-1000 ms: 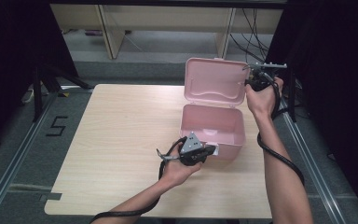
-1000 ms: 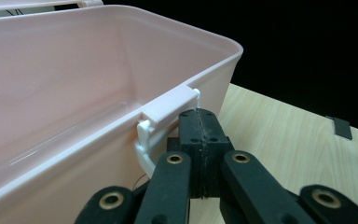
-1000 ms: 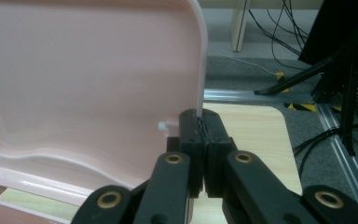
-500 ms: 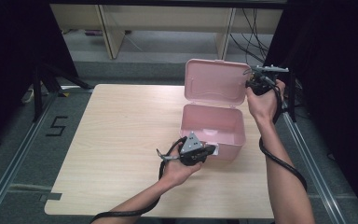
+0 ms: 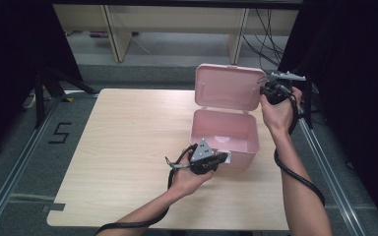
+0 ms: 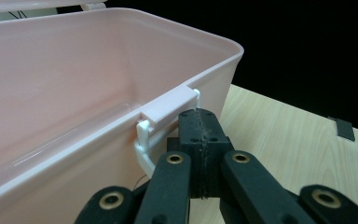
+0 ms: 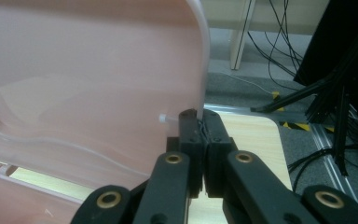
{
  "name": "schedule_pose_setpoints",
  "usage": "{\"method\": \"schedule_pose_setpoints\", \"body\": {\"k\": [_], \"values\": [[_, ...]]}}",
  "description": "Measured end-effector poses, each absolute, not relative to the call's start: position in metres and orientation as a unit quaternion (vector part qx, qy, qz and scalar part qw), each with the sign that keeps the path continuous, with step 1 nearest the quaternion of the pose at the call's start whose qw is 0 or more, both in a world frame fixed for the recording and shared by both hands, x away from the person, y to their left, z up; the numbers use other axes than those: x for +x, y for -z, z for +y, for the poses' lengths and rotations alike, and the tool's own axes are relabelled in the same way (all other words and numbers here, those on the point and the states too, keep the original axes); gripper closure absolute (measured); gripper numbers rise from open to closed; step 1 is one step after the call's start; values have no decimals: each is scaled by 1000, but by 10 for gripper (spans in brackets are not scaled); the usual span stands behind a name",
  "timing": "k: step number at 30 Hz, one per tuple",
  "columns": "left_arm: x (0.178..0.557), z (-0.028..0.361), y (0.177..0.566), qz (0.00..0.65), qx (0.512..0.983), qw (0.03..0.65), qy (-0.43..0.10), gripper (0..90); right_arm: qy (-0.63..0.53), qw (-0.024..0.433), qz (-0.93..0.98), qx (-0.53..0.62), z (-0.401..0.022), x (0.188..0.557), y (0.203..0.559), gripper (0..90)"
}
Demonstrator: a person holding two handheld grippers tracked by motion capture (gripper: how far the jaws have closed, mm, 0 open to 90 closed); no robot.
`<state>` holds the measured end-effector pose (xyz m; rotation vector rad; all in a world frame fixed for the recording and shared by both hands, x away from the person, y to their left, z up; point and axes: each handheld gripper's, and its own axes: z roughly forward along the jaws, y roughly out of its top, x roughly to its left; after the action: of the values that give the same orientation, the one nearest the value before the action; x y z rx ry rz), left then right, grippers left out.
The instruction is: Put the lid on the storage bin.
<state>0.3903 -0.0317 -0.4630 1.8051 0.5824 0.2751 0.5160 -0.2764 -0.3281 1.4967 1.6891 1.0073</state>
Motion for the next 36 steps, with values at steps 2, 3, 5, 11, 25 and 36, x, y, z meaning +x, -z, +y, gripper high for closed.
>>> {"method": "schedule_pose_setpoints", "body": {"k": [2, 3, 5, 11, 25, 36], "values": [[390, -32, 463, 249, 771, 575, -118, 900, -385, 336, 648, 565, -277, 515, 329, 897], [390, -32, 463, 251, 770, 575, -118, 900, -384, 333, 649, 566, -277, 514, 329, 896], [390, -32, 463, 248, 771, 575, -119, 900, -386, 331, 642, 573, -275, 512, 329, 896], [390, -32, 463, 251, 770, 575, -119, 900, -387, 340, 648, 561, -276, 509, 330, 896], [390, -32, 463, 250, 770, 575, -120, 900, -392, 346, 641, 561, -273, 500, 332, 895], [390, -32, 463, 250, 769, 575, -121, 900, -393, 359, 642, 551, -274, 494, 335, 894]]}}
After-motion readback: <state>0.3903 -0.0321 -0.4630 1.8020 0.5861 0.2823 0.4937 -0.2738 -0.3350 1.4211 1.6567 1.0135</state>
